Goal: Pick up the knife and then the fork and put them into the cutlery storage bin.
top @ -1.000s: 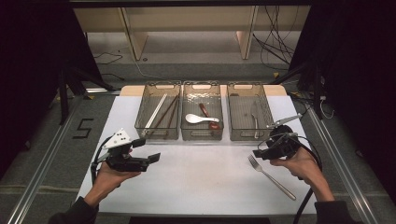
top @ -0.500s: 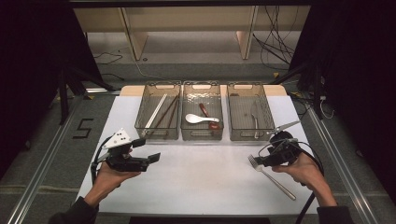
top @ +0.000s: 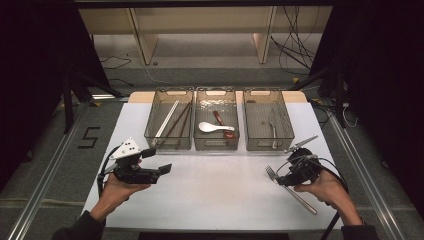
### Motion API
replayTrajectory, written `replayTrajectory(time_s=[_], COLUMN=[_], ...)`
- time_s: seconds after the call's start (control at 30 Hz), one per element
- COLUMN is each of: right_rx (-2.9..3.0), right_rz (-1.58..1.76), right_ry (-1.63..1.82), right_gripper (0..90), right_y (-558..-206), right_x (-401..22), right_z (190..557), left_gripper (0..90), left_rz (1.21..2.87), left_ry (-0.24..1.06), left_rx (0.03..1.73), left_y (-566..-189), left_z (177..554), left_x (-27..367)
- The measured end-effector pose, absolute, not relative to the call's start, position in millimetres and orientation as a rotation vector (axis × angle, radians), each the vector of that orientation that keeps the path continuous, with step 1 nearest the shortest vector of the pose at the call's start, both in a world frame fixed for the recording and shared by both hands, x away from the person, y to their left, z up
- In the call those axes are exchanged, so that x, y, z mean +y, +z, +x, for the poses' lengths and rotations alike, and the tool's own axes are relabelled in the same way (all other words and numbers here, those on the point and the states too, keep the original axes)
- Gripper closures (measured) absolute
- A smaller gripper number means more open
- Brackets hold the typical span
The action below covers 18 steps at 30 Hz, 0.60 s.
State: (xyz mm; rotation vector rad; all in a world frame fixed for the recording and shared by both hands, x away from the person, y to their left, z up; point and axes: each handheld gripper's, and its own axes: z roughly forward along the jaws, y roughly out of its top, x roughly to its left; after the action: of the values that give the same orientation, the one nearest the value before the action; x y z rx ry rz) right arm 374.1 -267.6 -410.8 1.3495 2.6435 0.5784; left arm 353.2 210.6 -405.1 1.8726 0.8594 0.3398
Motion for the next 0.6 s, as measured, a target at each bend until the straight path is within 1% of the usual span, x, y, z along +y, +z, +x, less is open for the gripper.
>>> replayTrajectory(time_s=[0.43,0.6], right_rx=[2.696,2.723], right_rz=[1.347,1.343], right_ry=[0.451,0.407], right_gripper=[34.0,42.0], right_y=[-424,-429], right_x=[-270,-271], right_z=[371,371], left_gripper=[16.0,16.0], left_rz=[1.874,1.875], left_ry=[0.340,0.339], left_rx=[0.858,0.857], left_y=[-405,-405], left_z=[353,353], left_x=[210,210])
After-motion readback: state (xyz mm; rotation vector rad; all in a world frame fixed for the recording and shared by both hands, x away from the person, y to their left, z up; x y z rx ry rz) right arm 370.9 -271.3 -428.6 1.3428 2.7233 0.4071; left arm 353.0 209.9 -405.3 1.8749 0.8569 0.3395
